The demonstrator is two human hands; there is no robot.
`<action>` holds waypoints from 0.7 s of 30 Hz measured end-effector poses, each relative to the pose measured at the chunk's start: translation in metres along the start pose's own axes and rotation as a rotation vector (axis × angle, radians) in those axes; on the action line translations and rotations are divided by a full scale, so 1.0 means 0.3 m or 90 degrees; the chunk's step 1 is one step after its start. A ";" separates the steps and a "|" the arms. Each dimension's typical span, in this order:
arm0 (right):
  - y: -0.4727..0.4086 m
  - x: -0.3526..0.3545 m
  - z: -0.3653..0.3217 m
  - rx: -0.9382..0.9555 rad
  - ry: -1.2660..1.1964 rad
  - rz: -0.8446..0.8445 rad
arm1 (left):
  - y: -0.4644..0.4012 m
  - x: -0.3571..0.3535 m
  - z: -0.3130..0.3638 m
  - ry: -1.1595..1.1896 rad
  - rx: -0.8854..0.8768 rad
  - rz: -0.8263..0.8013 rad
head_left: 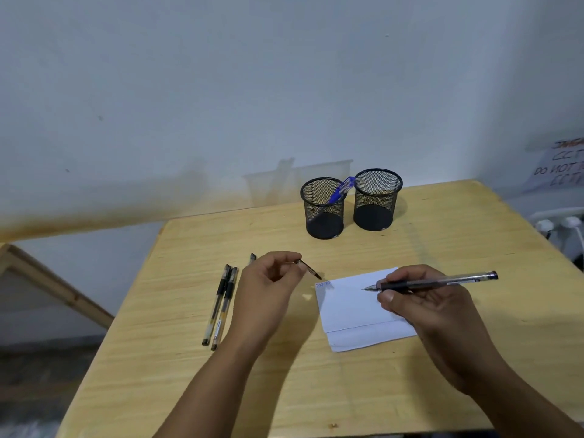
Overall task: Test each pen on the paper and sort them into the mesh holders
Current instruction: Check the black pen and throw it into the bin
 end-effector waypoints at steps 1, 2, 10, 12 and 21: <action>0.001 -0.006 -0.002 -0.002 -0.013 -0.005 | 0.018 -0.005 0.006 0.036 0.016 -0.003; 0.004 -0.011 -0.002 -0.005 -0.028 -0.011 | 0.036 -0.012 0.009 0.067 0.031 -0.008; 0.032 -0.010 -0.052 0.022 -0.098 0.031 | 0.118 -0.109 0.016 0.243 0.114 -0.044; 0.038 0.003 -0.079 0.063 -0.059 0.050 | 0.129 -0.129 0.022 0.243 0.114 -0.055; 0.064 0.045 -0.100 0.120 0.068 0.093 | 0.167 -0.210 0.052 0.239 0.117 -0.095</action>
Point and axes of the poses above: each hand's wrist, its own y-axis away from the middle knuckle, its own x-axis out of the back of the hand, z = x × y, the point moved 7 cm from there along -y, towards the middle knuckle, and after that the axes turned 5 degrees about -x, right-handed, at the moved point
